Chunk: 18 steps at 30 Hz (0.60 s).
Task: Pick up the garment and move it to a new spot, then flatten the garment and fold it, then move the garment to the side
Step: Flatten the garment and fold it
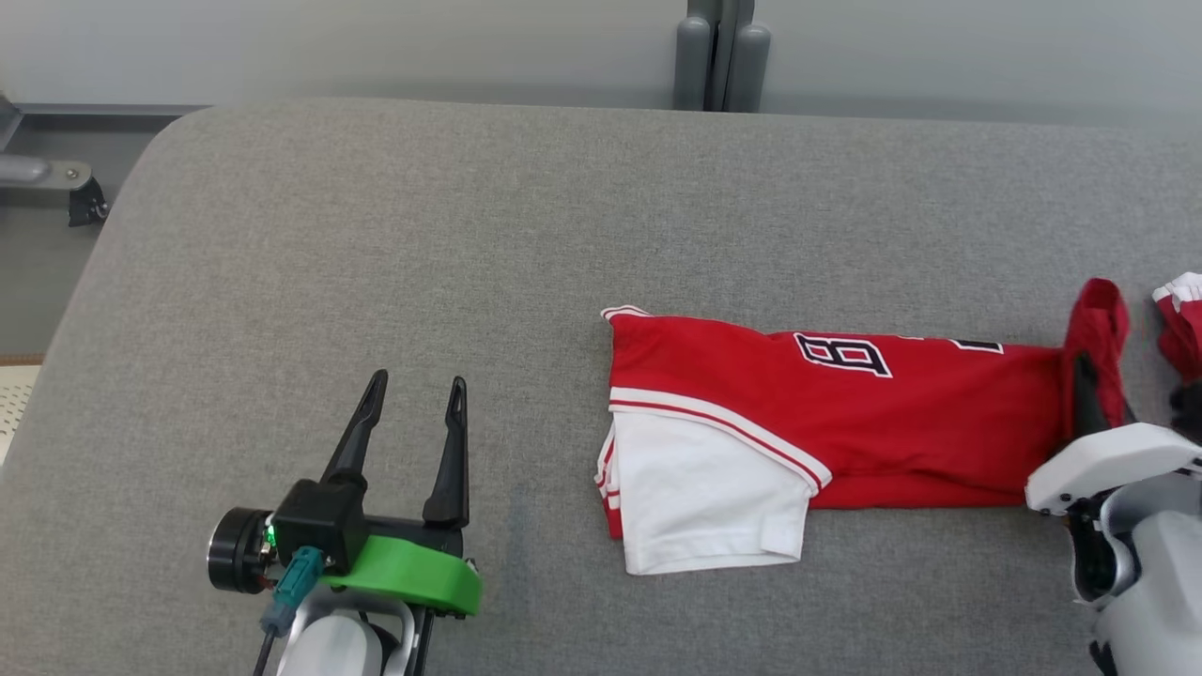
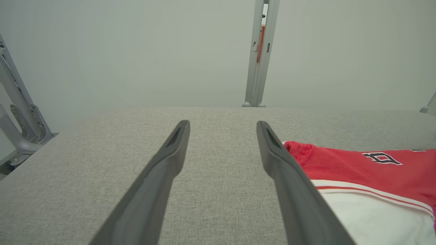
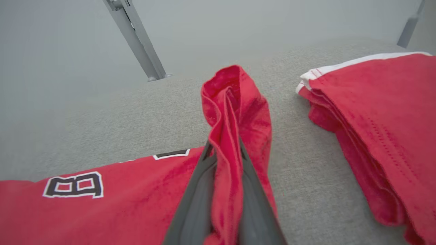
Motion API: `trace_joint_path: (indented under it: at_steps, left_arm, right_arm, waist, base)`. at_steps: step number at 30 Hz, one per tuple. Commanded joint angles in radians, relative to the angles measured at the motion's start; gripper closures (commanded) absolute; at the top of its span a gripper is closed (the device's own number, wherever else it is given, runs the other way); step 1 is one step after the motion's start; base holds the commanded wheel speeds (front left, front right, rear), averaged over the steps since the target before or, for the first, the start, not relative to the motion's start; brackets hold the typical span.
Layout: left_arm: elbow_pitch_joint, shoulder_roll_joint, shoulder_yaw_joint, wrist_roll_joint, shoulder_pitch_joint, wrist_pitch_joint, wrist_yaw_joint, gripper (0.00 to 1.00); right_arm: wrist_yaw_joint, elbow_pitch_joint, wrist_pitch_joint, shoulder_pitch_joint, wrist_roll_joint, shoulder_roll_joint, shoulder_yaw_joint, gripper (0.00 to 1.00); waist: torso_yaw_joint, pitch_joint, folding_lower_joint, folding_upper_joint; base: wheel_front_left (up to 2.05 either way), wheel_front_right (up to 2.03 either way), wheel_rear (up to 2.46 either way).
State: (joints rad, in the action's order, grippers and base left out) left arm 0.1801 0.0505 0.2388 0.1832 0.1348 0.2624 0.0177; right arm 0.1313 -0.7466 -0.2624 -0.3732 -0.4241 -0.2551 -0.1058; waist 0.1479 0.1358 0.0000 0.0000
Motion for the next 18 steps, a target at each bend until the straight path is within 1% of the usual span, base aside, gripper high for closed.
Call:
trace_joint_path:
  at_steps: [1,7,11,15,18]
  left_arm:
    - [0.003,0.001,0.0,0.006,-0.014,0.002,-0.003,0.0]
    - [0.005,0.001,0.012,0.022,-0.028,0.002,-0.006,0.0]
    - [0.005,0.001,0.013,0.025,-0.034,0.002,-0.008,0.0]
    - [0.009,0.001,0.017,0.028,-0.039,0.002,-0.003,0.0]
    - [0.012,0.001,0.024,0.029,-0.041,0.002,-0.002,0.0]
  right_arm:
    - [-0.001,0.035,0.005,0.014,-0.004,0.012,0.027,1.0]
    - [-0.001,0.19,0.067,0.053,-0.03,0.092,0.141,1.0]
    - [-0.001,0.268,0.108,0.078,-0.044,0.146,0.202,1.0]
    - [-0.001,0.296,0.129,0.092,-0.051,0.181,0.256,1.0]
    - [-0.001,0.284,0.134,0.1,-0.102,0.198,0.278,1.0]
  waist:
    - [0.006,-0.024,0.0,0.0]
    - [0.036,-0.057,0.0,0.0]
    - [0.065,-0.065,0.0,0.0]
    - [0.103,-0.065,0.0,0.0]
    - [0.134,-0.064,0.0,0.0]
  base:
    - [0.0,0.0,0.0]
    - [0.0,0.0,0.0]
    - [0.0,0.0,0.0]
    - [0.0,0.0,0.0]
    - [0.0,0.0,0.0]
